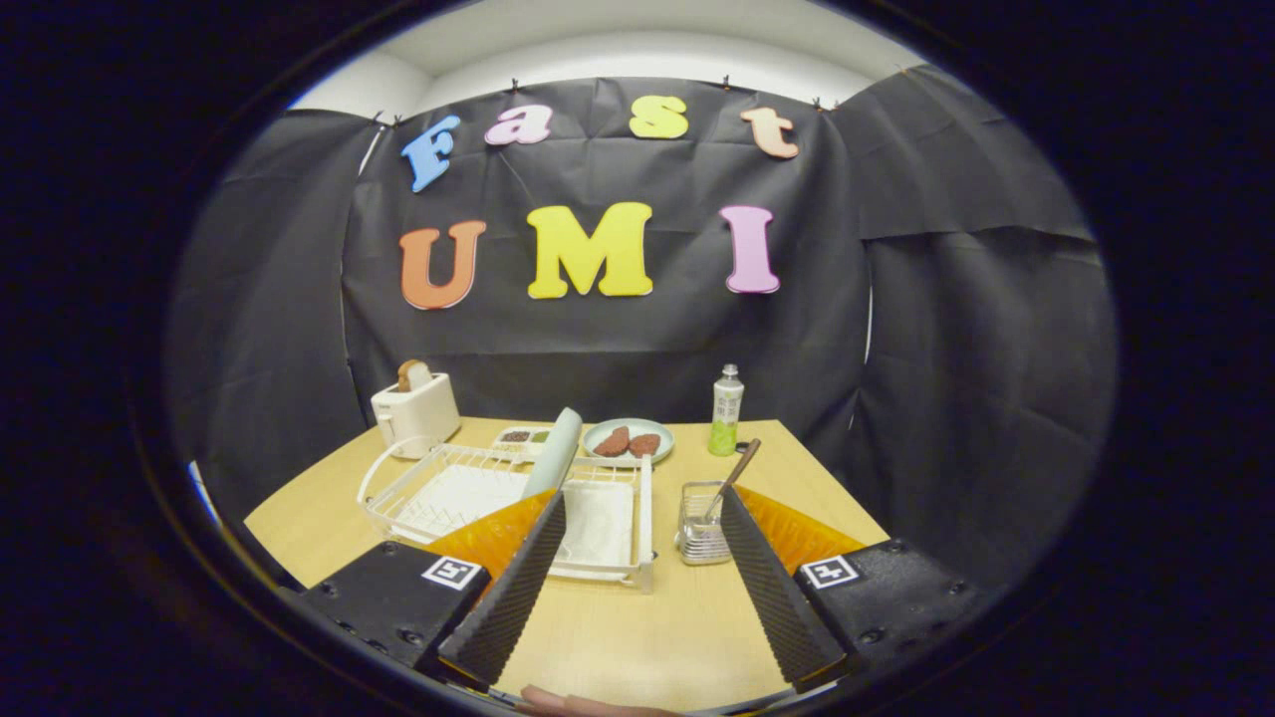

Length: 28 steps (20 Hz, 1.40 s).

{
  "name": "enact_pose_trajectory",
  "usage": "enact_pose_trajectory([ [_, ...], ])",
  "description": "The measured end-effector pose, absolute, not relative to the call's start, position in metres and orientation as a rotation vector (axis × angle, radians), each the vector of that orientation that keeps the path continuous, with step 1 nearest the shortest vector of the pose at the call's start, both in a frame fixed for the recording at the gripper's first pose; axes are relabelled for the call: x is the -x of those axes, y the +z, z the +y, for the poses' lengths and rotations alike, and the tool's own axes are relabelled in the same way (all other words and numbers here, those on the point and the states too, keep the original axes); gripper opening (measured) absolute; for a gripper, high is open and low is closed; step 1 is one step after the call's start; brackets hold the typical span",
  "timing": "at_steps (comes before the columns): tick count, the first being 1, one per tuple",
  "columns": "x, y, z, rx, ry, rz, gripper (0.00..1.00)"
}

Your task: Take the plate from the dish rack, then take the spoon from the basket and place it into the plate.

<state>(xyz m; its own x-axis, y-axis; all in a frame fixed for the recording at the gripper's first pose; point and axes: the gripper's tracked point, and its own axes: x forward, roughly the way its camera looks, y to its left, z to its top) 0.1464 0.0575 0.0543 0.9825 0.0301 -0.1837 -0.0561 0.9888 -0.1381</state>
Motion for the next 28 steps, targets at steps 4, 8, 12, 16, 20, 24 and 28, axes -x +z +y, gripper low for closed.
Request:
enact_pose_trajectory([
  [4, -0.197, 0.071, 0.088, 0.145, 0.065, 0.315, 1.00],
  [8, -0.237, 0.065, 0.133, 0.131, 0.131, 0.507, 0.98],
  [12, -0.275, 0.050, 0.155, 0.167, 0.117, 0.679, 0.95],
  [16, -0.304, 0.040, 0.153, 0.167, 0.004, 0.798, 0.95],
  [20, -0.316, 0.040, 0.152, 0.228, -0.118, 0.868, 0.96],
  [24, -0.322, 0.051, 0.151, 0.323, -0.213, 0.850, 0.82],
  [28, -0.320, 0.040, 0.155, 0.321, -0.235, 0.910, 0.54],
])
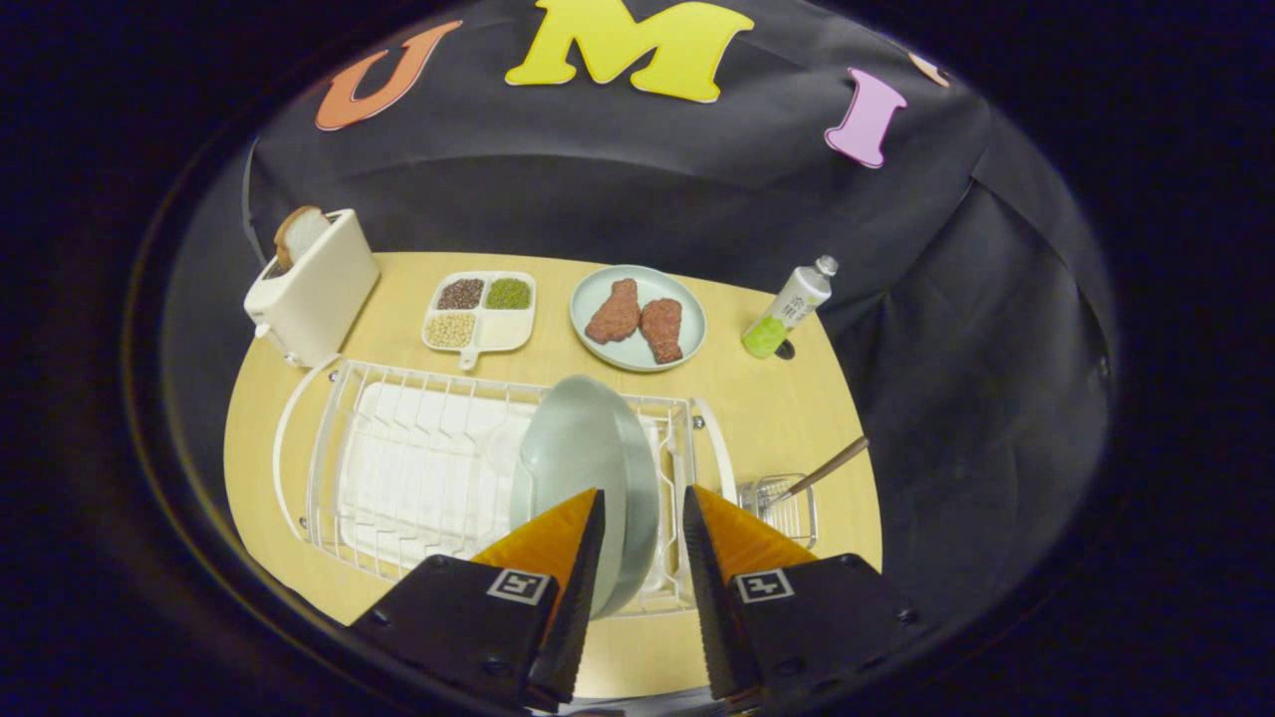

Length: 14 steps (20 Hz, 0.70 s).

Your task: Take the plate from the dish rack, then take the spoon from the basket and place it into the plate.

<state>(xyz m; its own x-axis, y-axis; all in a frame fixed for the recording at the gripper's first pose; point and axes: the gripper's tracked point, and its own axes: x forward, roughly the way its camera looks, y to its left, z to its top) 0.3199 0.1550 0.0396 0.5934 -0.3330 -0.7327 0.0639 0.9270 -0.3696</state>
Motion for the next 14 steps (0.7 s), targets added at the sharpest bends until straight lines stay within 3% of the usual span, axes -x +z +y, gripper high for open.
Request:
enact_pose_trajectory([
  [3, -0.322, 0.031, 0.157, 0.309, -0.275, 0.938, 0.34],
  [7, -0.318, 0.040, 0.154, 0.317, -0.374, 0.910, 0.17],
  [14, -0.305, 0.076, 0.151, 0.319, -0.573, 0.734, 0.13],
])
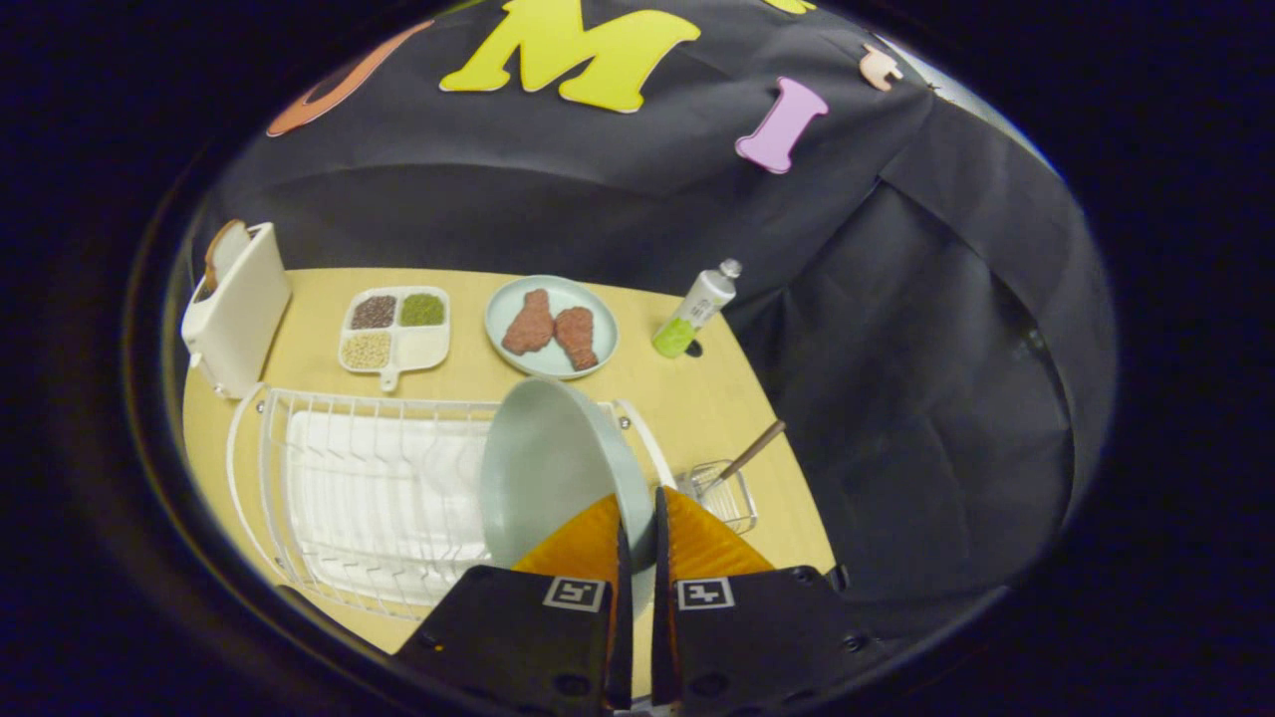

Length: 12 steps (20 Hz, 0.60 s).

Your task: Take the plate from the dish rack, then take the spoon from the basket and place it into the plate.

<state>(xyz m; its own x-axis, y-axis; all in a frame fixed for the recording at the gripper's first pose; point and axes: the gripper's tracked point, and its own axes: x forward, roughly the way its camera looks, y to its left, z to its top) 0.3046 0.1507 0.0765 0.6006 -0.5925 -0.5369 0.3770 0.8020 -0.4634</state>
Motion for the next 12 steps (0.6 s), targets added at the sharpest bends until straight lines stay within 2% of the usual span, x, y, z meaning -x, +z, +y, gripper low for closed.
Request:
enact_pose_trajectory([
  [5, -0.283, 0.080, 0.149, 0.220, -0.507, 0.735, 0.12],
  [12, -0.216, 0.075, 0.102, 0.034, -0.301, 0.784, 0.13],
])
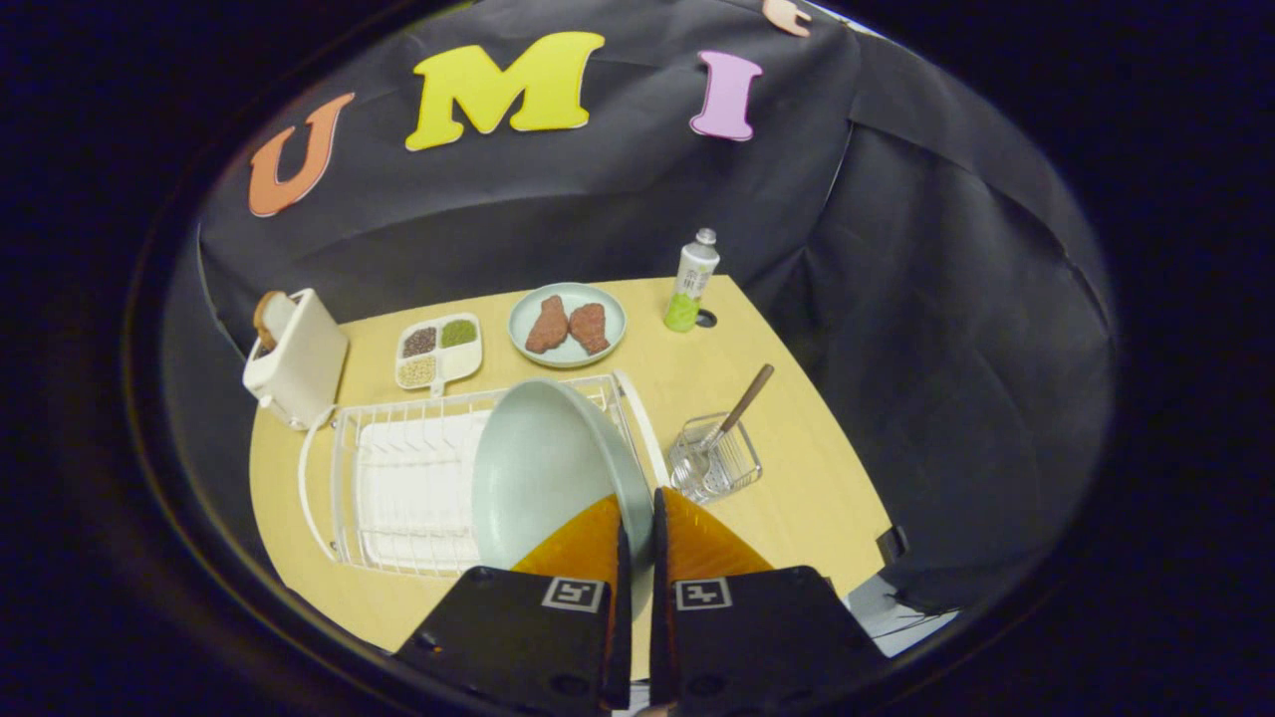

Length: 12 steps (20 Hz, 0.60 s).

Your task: Take the plate from the dish rack, then take the spoon from the basket and place it into the plate.

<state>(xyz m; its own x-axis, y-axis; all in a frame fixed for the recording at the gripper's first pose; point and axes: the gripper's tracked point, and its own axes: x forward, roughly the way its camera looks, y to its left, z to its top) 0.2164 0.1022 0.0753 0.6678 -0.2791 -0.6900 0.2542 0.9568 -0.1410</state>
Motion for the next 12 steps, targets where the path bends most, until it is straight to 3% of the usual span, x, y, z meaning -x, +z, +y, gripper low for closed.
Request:
enact_pose_trajectory([
  [9, -0.144, -0.051, 0.039, -0.239, -0.071, 0.881, 0.13],
  [12, -0.134, -0.103, 0.048, -0.397, 0.079, 0.982, 0.13],
])
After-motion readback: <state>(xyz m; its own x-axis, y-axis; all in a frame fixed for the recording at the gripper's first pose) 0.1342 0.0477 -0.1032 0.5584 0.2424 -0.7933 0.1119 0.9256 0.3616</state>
